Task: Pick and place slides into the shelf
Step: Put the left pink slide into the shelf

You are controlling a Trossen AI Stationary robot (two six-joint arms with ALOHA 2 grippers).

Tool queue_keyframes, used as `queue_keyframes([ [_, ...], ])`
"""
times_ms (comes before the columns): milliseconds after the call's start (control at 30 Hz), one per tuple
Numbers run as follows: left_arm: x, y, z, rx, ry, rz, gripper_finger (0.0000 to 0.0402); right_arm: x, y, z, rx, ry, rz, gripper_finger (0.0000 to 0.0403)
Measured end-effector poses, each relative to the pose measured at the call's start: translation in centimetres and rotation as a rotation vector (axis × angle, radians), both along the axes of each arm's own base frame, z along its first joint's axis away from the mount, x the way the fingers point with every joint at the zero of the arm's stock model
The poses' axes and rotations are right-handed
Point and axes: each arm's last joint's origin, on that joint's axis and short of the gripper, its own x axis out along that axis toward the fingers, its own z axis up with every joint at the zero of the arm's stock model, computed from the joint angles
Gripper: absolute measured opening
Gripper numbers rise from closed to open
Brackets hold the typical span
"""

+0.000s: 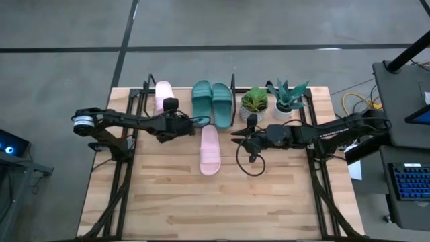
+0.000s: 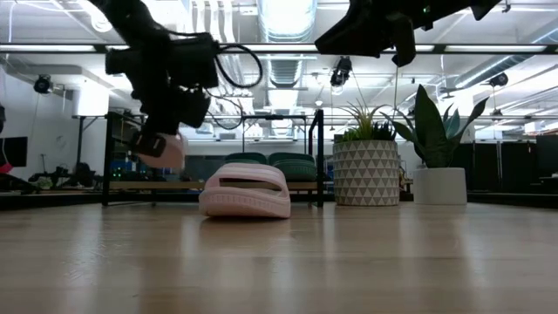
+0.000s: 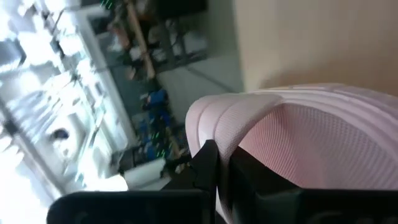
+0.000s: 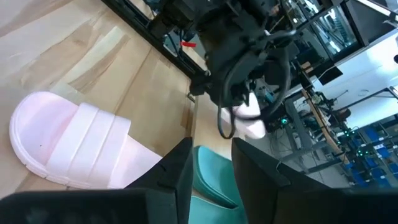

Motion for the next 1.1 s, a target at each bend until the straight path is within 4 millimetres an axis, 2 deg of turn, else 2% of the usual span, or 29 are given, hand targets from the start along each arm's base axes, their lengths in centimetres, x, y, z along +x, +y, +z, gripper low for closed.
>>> queue_keyframes([
  [100,-0.5,0.1,-0.7,-0.05,-0.02,-0.069,0.0001,0.0,0.0,0.0,-0.001,0.001,0.0,0.0102],
  [333,-2.0,0.0,-1.3,0.0,-0.032,-0.149,0.0,0.0,-0.1,-0.1,0.0,0.008,-0.002,0.0095],
  [500,-3.0,-0.2,-2.2,-0.011,0.009,-0.154,0.0,0.0,-0.1,-0.1,0.0,0.01,-0.005,0.0094],
  [867,-3.5,0.5,-3.1,-0.045,0.059,-0.125,0.0001,0.0,-0.2,-0.1,0.0,0.015,-0.005,0.0089],
  [1100,-3.4,0.5,-3.3,-0.14,-0.014,-0.172,0.0055,-0.1,-0.1,-0.2,0.007,0.025,-0.007,0.0091],
])
